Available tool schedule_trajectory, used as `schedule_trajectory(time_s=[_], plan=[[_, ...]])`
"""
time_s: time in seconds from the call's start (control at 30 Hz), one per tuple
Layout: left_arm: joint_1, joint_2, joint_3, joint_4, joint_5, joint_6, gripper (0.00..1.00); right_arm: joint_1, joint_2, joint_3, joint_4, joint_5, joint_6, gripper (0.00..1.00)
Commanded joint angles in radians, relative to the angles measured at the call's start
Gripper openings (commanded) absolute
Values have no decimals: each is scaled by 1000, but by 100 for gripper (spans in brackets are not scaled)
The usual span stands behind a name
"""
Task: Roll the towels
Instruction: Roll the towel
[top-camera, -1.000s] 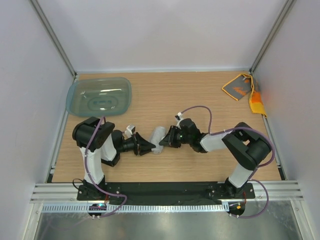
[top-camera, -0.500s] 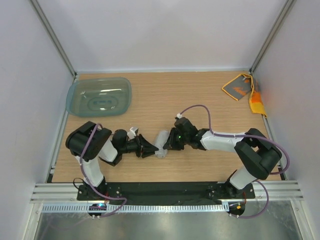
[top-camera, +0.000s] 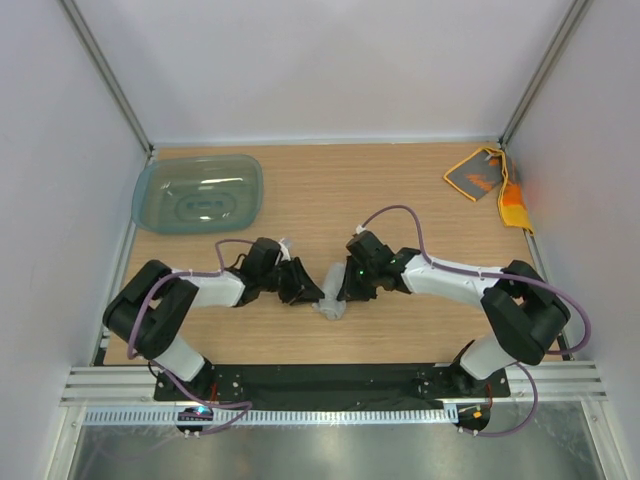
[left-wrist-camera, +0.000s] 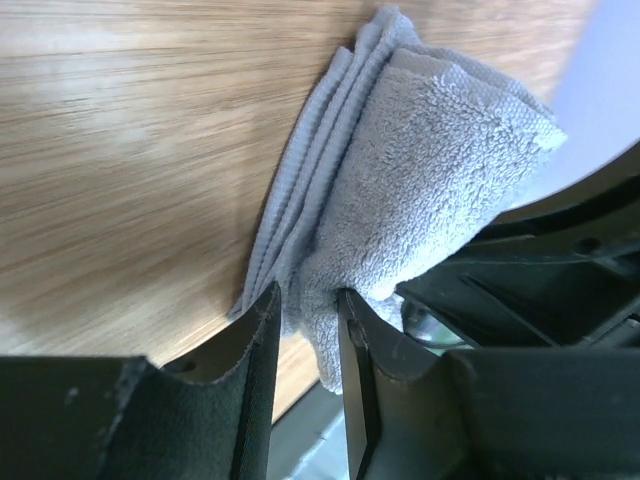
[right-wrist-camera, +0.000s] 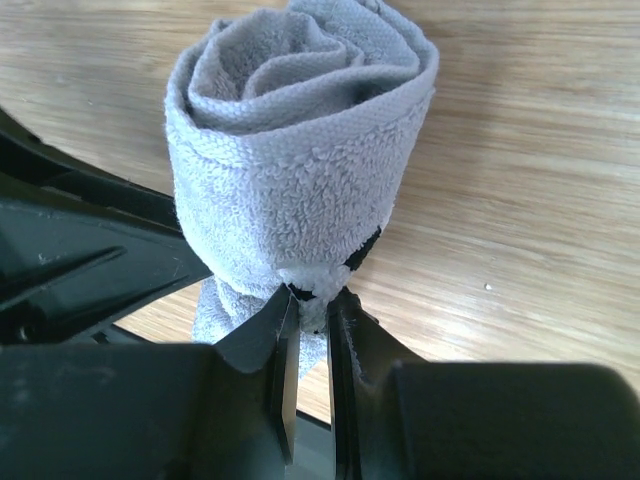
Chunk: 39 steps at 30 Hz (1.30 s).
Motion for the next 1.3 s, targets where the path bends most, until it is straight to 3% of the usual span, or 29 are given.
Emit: schedule_trajectory(time_s=[0.0, 0.1, 0.4, 0.57, 0.83, 0.93, 0.97, 1.07, 1.27], plan=[[-57, -57, 80, -308, -197, 154, 30, 19, 3, 48, -92, 13, -26, 1], [-101, -77, 144, -420, -283, 209, 33, 20, 20, 74, -112, 15, -35, 1], [-158, -25, 187, -462, -311, 272, 34, 28, 49, 111, -118, 7, -35, 2], [-190, 2, 192, -458, -300, 289, 32, 28, 63, 126, -118, 2, -32, 10], [-200, 18, 157, -407, -311, 270, 0, 30, 71, 126, -97, -11, -28, 21], [-200, 22, 152, -392, -311, 266, 0, 28, 60, 118, -89, -4, -34, 35], [-200, 24, 152, -389, -311, 264, 0, 30, 58, 117, -94, 1, -35, 47], [-200, 25, 152, -386, -316, 260, 0, 28, 43, 120, -108, 24, -51, 66], [-200, 22, 148, -385, -316, 253, 0, 20, -29, 117, -105, 56, -97, 80]])
